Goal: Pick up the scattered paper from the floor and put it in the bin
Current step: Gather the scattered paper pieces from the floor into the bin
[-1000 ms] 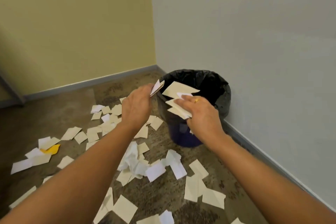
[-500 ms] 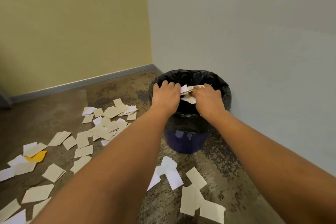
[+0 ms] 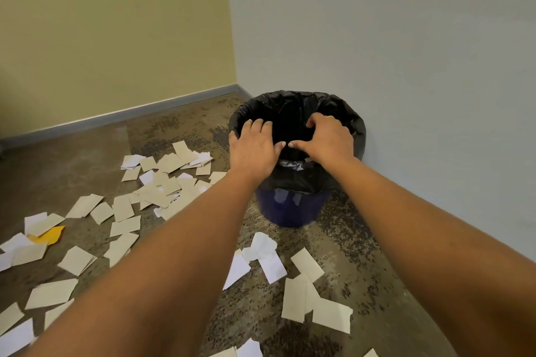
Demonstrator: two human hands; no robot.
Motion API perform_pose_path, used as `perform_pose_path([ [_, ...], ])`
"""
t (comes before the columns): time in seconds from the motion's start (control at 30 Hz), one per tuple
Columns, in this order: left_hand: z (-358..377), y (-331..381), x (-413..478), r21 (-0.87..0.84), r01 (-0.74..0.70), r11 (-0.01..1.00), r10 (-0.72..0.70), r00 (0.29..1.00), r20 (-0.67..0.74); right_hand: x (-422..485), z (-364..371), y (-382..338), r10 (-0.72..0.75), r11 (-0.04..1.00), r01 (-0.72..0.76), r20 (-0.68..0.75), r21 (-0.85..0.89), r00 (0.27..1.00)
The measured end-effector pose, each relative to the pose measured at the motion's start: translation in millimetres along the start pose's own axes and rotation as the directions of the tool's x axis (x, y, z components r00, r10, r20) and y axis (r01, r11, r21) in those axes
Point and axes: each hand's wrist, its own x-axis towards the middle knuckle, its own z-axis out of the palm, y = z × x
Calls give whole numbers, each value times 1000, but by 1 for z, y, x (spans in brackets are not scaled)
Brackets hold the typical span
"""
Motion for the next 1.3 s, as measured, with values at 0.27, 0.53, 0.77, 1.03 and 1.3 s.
perform_pose_path([
  [0.27,21,-1,-37,-223,-9,975,-13,995,-97,-34,10,9,-77,990,104,-262,92,962],
  [0.53,98,-7,-144,-405,52,913,-72,997,-34,-146,77,28,-100,990,115,-183,76,978],
  [0.77,147,-47,-236,-85,386,919,-305,829,468,-249,139,92,386,922,-360,436,-145,813],
  [1.03,171,-80,-303,25,292,956,-223,670,708,-299,156,118,678,733,-646,295,-211,673],
  [1.3,173,-83,-310,40,268,962,-216,671,709,-296,165,136,866,463,-873,290,-157,407],
])
